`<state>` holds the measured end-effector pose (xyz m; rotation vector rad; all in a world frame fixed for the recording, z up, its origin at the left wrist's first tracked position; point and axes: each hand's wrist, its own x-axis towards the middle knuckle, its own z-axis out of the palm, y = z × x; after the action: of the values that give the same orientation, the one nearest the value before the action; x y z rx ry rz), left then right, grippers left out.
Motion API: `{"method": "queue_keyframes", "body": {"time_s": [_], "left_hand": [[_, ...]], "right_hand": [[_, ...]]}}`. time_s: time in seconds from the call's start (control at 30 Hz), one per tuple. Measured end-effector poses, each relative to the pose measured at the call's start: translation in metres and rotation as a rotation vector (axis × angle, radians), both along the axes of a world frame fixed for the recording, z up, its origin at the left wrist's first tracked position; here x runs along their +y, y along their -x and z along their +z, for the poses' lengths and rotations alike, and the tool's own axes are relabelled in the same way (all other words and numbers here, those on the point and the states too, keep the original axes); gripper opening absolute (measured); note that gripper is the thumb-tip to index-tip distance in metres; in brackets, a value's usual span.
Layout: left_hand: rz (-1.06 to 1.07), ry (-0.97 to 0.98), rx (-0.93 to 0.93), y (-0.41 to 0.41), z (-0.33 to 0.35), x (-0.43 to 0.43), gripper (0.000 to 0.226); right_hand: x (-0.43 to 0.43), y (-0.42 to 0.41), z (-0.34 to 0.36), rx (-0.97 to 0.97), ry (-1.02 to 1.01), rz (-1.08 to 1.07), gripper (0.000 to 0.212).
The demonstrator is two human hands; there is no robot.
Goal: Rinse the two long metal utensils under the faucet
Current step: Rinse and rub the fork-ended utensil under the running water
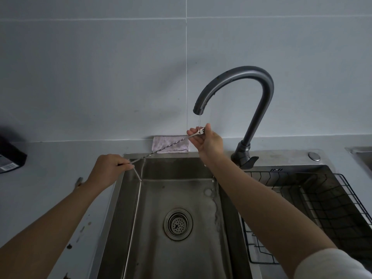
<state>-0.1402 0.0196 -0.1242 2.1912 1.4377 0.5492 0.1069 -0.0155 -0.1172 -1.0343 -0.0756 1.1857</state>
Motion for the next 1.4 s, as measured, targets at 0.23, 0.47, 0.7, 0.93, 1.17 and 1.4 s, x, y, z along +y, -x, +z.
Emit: {"method": "queue_keyframes", "body": {"time_s": [0.23,0.47,0.7,0.93,1.17,1.4], "left_hand": [[-0.009,0.004,-0.006,-0.002,-0.004,0.001,0.014],[-0.049,0.03,0.004,-0.017,-0.005,-0.003,0.011],[-0.063,0.025,-0.007,-0.023,-0.005,-0.004,0.012],[-0.075,0.021,-0.014,-0.03,-0.002,-0.005,0.013],[-0.066,0.041,-0.057,-0.043,0.0,-0.007,0.019],[-0.091,0.103,-0.015,-0.041,-0.001,-0.011,0.015]], "right_hand": [[0.0,-0.004,0.007,-0.055,-0.091,0.069,0.014],[-0.001,0.005,0.004,-0.106,-0.015,0.125,0.035],[-0.003,0.003,0.004,-0.162,-0.07,0.142,0.011],[-0.001,0.006,0.007,-0.267,0.018,0.144,0.028],[-0.003,-0.002,0.01,-0.32,-0.033,0.198,0.016],[-0.002,-0.006,0.007,-0.325,0.05,0.211,0.028]]}}
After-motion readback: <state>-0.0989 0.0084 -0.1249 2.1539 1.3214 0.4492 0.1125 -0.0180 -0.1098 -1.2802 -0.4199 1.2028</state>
